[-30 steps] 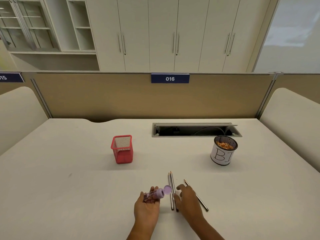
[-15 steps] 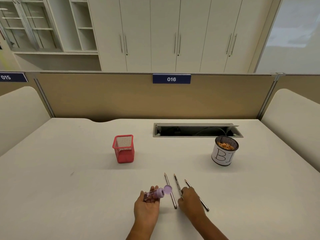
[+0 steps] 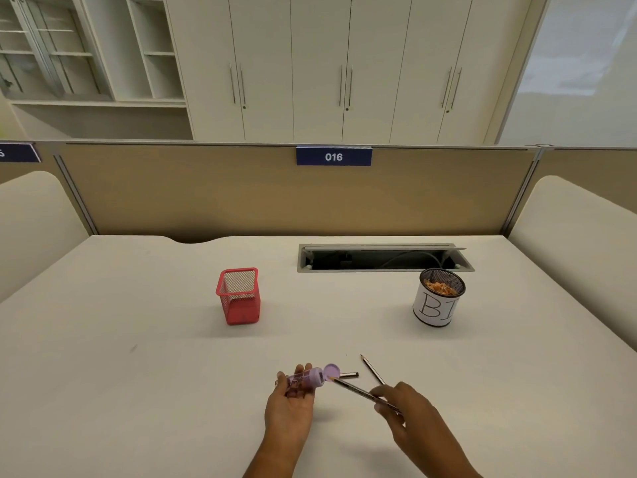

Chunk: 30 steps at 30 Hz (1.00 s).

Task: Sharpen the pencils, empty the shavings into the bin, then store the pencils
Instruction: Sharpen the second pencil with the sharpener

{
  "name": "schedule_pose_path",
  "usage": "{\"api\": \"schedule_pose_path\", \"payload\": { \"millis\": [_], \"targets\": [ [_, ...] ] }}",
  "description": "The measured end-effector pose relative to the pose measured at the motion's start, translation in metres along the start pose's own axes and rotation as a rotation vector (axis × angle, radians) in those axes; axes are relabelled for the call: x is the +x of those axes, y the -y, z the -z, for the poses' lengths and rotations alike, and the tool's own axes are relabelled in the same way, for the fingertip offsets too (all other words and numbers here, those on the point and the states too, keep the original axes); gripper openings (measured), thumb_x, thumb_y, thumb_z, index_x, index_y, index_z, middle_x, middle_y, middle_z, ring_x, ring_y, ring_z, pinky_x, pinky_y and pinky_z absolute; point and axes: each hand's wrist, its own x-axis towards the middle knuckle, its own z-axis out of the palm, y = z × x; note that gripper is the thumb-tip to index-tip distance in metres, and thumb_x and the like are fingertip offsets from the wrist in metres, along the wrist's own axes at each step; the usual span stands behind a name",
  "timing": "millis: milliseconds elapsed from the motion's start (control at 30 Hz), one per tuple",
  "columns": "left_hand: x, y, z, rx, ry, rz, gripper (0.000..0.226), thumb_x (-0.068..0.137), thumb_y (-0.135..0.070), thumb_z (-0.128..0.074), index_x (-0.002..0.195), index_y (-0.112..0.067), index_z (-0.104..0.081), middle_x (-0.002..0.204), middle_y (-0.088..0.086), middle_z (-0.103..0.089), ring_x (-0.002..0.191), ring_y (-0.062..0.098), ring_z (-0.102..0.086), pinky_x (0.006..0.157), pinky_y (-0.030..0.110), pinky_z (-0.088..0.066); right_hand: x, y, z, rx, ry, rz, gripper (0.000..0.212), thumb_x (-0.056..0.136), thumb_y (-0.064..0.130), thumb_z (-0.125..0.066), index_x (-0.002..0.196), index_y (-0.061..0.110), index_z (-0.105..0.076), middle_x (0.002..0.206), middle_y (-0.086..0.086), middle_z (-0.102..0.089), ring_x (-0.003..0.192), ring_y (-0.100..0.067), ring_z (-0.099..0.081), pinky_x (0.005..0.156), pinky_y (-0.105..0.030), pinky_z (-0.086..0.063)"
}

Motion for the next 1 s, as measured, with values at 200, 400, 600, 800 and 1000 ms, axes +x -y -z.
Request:
{"api": "schedule_pose_path", "payload": {
  "millis": [200,400,600,800,1000],
  "targets": [
    [-0.007,0.005,-0.004,0.062,0.028,0.005,0.022,0.100,-0.014,-0.035,0.082,-0.009,-0.046,0.074,0.017,-0.059,0.082,0.030,-0.055,0.105,0.043,-0.036,0.002,0.007,0.007,-0.247,-0.094,0.078,0.033,0.056,0.031,-0.067,0.085,0.037,-0.053,0.058,0.019,-0.032,0.047,0.001,-0.050,0.040,-0.006,-0.022],
    [-0.016,0.007,-0.007,0.102,0.078,0.010,0.017,0.098,-0.013,-0.041,0.083,-0.007,-0.048,0.074,0.017,-0.061,0.067,0.030,-0.067,0.044,0.034,-0.055,0.008,0.007,0.012,-0.389,-0.182,0.204,0.048,0.039,0.020,-0.093,0.076,0.032,-0.065,0.056,0.009,-0.053,0.047,-0.007,-0.047,0.042,-0.010,-0.018],
    [-0.026,0.006,-0.012,0.153,0.169,-0.069,0.022,0.080,-0.009,-0.063,0.095,-0.007,-0.047,0.056,0.010,-0.067,0.054,0.021,-0.070,0.048,0.031,-0.058,0.014,0.006,0.017,-0.475,-0.343,0.415,0.023,0.056,0.014,-0.085,0.073,0.020,-0.071,0.057,0.008,-0.059,0.059,-0.013,-0.042,0.042,-0.018,-0.035],
    [-0.036,0.004,-0.028,0.251,0.234,-0.142,0.019,0.097,-0.010,-0.038,0.081,-0.009,-0.049,0.058,0.007,-0.068,0.055,0.020,-0.070,0.048,0.028,-0.057,0.015,0.008,0.021,-0.501,-0.369,0.488,0.019,0.096,0.024,-0.032,0.086,0.022,-0.048,0.052,0.008,-0.056,0.042,-0.012,-0.050,0.033,-0.021,-0.030],
    [-0.041,0.000,-0.046,0.402,0.322,-0.165,0.017,0.097,-0.013,-0.038,0.087,-0.011,-0.051,0.063,0.005,-0.068,0.060,0.016,-0.070,0.054,0.024,-0.058,0.026,0.034,0.047,0.770,0.344,-0.599,0.035,0.091,0.010,-0.048,0.060,0.017,-0.063,0.039,0.009,-0.036,0.031,-0.004,-0.024,0.033,-0.012,-0.019]
  ]
}}
